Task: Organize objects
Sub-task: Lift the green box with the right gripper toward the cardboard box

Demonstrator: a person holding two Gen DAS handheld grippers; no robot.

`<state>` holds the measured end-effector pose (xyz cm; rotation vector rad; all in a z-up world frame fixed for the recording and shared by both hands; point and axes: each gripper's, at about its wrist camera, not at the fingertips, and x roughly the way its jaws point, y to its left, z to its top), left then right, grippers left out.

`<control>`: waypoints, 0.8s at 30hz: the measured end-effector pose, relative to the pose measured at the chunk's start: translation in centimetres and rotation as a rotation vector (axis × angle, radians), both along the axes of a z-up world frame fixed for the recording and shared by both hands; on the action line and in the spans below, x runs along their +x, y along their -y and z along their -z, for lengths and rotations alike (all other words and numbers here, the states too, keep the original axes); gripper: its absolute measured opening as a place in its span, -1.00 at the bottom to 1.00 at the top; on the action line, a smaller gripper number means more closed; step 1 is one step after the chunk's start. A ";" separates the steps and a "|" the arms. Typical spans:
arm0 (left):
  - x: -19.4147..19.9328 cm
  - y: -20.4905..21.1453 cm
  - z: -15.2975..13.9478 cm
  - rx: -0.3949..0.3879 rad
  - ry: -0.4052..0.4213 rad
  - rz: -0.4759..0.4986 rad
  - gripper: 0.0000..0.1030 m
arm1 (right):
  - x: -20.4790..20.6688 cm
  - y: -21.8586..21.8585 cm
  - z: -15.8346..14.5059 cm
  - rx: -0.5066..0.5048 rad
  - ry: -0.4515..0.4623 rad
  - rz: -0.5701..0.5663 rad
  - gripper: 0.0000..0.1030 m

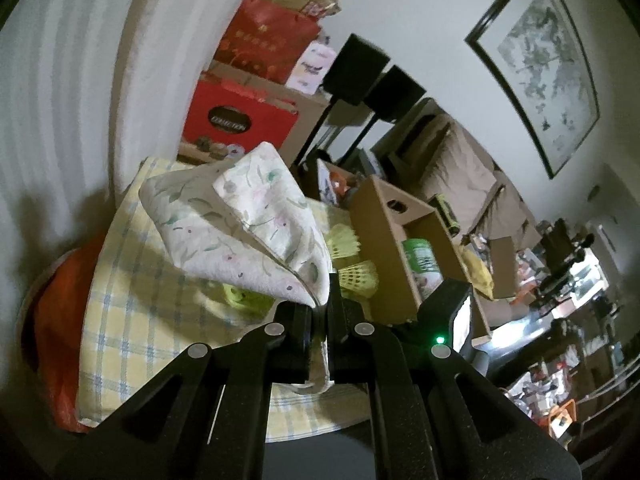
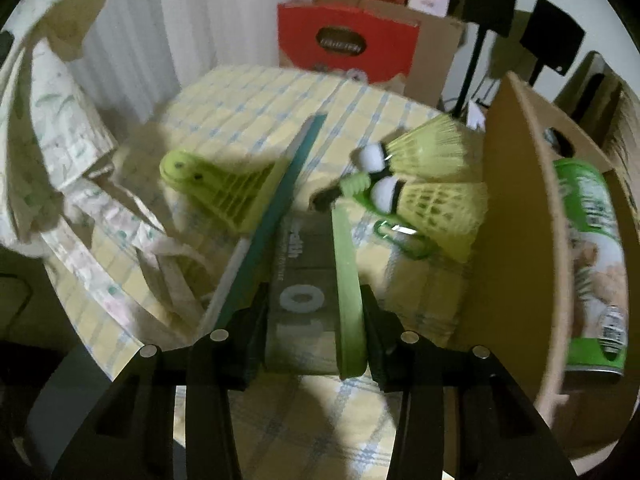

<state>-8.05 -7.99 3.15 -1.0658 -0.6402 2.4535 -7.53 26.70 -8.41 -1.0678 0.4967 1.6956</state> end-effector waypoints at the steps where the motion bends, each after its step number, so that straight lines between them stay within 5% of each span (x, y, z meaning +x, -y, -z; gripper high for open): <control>1: 0.1 -0.2 -0.4 0.003 -0.008 0.006 -0.90 | 0.2 0.2 -0.7 0.014 -0.010 0.004 -0.18; 16: 3.9 -4.7 -10.1 0.017 -0.197 0.163 -0.90 | 2.6 4.0 -10.6 0.185 -0.144 0.042 -0.17; 24: 3.5 -9.7 -12.2 -0.016 -0.217 0.231 -0.90 | 5.5 5.8 -14.1 0.233 -0.168 0.101 -0.17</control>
